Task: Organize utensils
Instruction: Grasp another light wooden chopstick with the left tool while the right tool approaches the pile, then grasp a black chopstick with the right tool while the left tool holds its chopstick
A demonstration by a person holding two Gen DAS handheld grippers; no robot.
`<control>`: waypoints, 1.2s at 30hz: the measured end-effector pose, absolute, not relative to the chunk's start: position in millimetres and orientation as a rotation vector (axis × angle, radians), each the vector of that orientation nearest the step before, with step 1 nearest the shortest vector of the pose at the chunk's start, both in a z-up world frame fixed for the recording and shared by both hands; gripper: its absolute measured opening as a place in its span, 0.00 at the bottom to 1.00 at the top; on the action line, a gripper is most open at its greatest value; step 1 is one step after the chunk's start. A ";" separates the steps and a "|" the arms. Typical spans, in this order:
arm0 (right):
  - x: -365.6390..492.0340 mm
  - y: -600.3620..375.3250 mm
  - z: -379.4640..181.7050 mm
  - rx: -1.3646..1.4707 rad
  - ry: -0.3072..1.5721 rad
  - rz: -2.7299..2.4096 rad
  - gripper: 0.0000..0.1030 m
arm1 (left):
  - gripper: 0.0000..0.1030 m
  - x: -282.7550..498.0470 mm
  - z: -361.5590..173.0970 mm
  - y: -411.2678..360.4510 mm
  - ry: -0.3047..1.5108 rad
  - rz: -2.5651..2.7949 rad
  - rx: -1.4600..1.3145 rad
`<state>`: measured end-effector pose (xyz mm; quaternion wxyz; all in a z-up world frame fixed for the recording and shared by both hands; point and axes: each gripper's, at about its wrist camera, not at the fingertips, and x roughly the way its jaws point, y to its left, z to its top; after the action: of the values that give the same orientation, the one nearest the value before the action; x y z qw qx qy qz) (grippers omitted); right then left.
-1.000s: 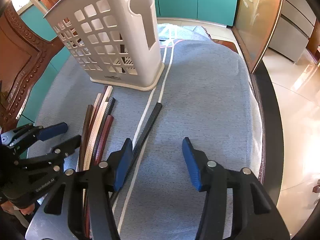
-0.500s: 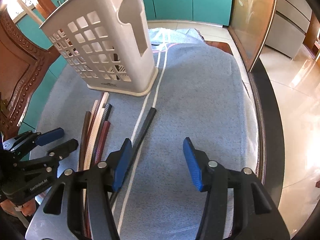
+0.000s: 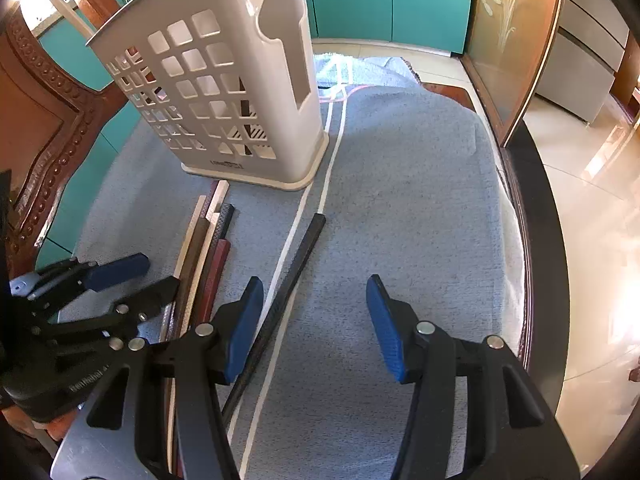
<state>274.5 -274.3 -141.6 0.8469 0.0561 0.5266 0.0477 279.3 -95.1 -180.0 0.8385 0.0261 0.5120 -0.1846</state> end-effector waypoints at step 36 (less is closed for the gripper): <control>262.5 -216.1 -154.8 -0.023 1.106 0.232 0.11 | 0.07 310.6 -165.4 -47.2 1.098 -0.410 0.056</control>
<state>262.5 -216.1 -154.8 0.8446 -0.0109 0.5238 0.1097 310.6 -47.2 -165.4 0.8327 0.0262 0.5181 -0.1936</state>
